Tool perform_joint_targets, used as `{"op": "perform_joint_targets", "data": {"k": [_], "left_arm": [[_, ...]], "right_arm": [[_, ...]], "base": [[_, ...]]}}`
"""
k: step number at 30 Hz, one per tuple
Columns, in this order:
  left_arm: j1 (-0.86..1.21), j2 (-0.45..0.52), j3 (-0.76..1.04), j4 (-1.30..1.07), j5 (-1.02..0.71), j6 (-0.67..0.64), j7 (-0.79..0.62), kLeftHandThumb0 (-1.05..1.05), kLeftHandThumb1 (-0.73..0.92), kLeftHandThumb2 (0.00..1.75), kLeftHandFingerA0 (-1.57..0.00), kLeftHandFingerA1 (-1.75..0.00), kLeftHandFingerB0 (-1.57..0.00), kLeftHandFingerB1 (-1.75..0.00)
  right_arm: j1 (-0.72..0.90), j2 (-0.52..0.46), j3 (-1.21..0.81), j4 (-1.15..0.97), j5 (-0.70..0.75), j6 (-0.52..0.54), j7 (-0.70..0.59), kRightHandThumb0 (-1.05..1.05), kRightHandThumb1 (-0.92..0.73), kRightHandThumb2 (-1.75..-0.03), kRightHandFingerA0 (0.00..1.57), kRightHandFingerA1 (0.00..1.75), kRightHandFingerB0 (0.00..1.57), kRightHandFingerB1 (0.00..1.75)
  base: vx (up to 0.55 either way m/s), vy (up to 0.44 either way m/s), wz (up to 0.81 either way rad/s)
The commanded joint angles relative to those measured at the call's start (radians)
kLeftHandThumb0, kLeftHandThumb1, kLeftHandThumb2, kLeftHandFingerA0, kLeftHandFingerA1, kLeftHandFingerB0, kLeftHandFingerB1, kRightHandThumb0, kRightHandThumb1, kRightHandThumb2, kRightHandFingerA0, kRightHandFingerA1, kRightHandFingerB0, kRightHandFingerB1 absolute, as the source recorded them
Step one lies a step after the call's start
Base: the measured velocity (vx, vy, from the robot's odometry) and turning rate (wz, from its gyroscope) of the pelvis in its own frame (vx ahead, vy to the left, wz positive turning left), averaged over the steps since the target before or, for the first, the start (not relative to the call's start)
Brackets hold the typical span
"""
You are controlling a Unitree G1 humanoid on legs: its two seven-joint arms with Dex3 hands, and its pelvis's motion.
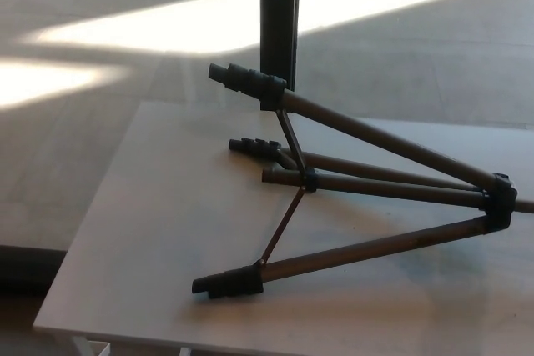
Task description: Use both hands of the robot to pick up the tripod lying in the middle of the desk and make it stand upright on the desk
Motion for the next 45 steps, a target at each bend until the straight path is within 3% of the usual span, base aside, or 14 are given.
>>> {"op": "perform_joint_targets", "data": {"k": [1,3,13,14,15,19,21,23,24,28,29,35,44,45], "left_arm": [[-0.063,-0.003,-0.056,-0.056,0.008,0.066,0.074,-0.72,0.71,1.0,-0.16,-0.54,-0.07,-0.44],[-0.078,-0.005,-0.074,-0.06,0.014,0.055,0.074,-0.71,0.72,0.99,-0.15,-0.54,-0.08,-0.44],[-0.135,0.025,-0.173,-0.105,0.075,0.035,0.072,-0.76,0.66,0.98,-0.22,-0.57,-0.14,-0.48],[-0.14,0.027,-0.173,-0.108,0.067,0.041,0.068,-0.74,0.83,0.66,-0.27,-0.55,-0.19,-0.39],[-0.144,0.033,-0.177,-0.113,0.066,0.046,0.067,-0.74,0.83,0.65,-0.29,-0.54,-0.21,-0.39],[-0.146,0.04,-0.19,-0.124,0.084,0.021,0.066,-0.7,0.82,0.63,-0.29,-0.56,-0.23,-0.41],[-0.169,0.053,-0.203,-0.118,0.113,-0.025,0.053,-0.68,0.6,1.03,-0.35,-0.66,-0.16,-0.52],[-0.218,0.063,-0.22,-0.134,0.132,-0.023,0.073,-0.69,0.7,0.61,-0.35,-0.65,-0.32,-0.49],[-0.214,0.069,-0.232,-0.155,0.141,-0.021,0.07,-0.64,0.52,0.99,-0.38,-0.69,-0.22,-0.55],[-0.257,0.122,-0.274,-0.181,0.191,-0.018,0.052,-0.66,0.53,0.98,-0.39,-0.64,-0.24,-0.52],[-0.282,0.141,-0.299,-0.199,0.212,-0.022,0.043,-0.65,0.68,0.6,-0.41,-0.55,-0.35,-0.44],[-0.374,0.157,-0.357,-0.192,0.225,-0.045,0.018,-0.7,0.66,0.61,-0.4,-0.55,-0.38,-0.43],[-0.541,0.185,-0.44,-0.144,0.32,-0.096,0.02,-0.71,0.66,0.6,-0.42,-0.51,-0.45,-0.41],[-0.564,0.185,-0.448,-0.139,0.329,-0.108,0.019,-0.7,0.66,0.6,-0.42,-0.52,-0.47,-0.41]], "right_arm": [[-0.022,0.223,0.176,0.184,0.04,-0.163,-0.038,-0.7,-0.71,-0.62,0.27,0.64,0.3,0.43],[-0.018,0.247,0.201,0.238,0.038,-0.174,-0.069,-0.71,-0.55,-0.91,0.24,0.64,0.18,0.5],[0.074,0.339,0.225,0.404,0.082,-0.271,-0.146,-0.68,-0.71,-0.61,0.18,0.74,0.21,0.45],[0.083,0.326,0.227,0.403,0.072,-0.28,-0.153,-0.69,-0.73,-0.62,0.17,0.73,0.2,0.43],[0.09,0.316,0.224,0.399,0.073,-0.279,-0.159,-0.72,-0.56,-0.92,0.2,0.67,0.13,0.52],[0.1,0.287,0.209,0.385,0.084,-0.281,-0.17,-0.73,-0.56,-0.92,0.19,0.65,0.13,0.5],[0.098,0.285,0.189,0.384,0.101,-0.303,-0.174,-0.7,-0.7,-0.61,0.19,0.69,0.2,0.44],[0.1,0.266,0.18,0.384,0.081,-0.323,-0.193,-0.69,-0.74,-0.62,0.15,0.73,0.18,0.44],[0.134,0.267,0.185,0.373,0.076,-0.331,-0.2,-0.69,-0.74,-0.61,0.14,0.72,0.15,0.45],[0.155,0.285,0.183,0.382,0.069,-0.355,-0.251,-0.72,-0.57,-0.92,0.19,0.71,0.11,0.53],[0.178,0.29,0.194,0.39,0.055,-0.364,-0.266,-0.72,-0.59,-0.93,0.19,0.72,0.07,0.55],[0.162,0.287,0.199,0.424,0.032,-0.367,-0.339,-0.73,-0.6,-0.94,0.22,0.78,0.11,0.56],[0.116,0.282,0.177,0.431,0.083,-0.353,-0.391,-0.69,-0.77,-0.63,0.06,0.62,0.07,0.51],[0.119,0.279,0.178,0.435,0.093,-0.355,-0.383,-0.39,-0.51,-1.08,0.02,0.55,0.0,0.53]], "base": [[0.0,0.0,0.0],[0.0,0.0,0.0],[0.0,0.0,0.0],[0.0,0.0,0.0],[0.0,0.0,0.0],[0.0,0.0,0.0],[0.0,0.0,0.0],[0.0,0.0,0.0],[0.0,0.0,0.0],[0.0,0.0,0.0],[0.0,0.0,0.0],[0.0,0.0,0.0],[0.0,0.0,0.0],[0.0,0.0,0.0]]}}
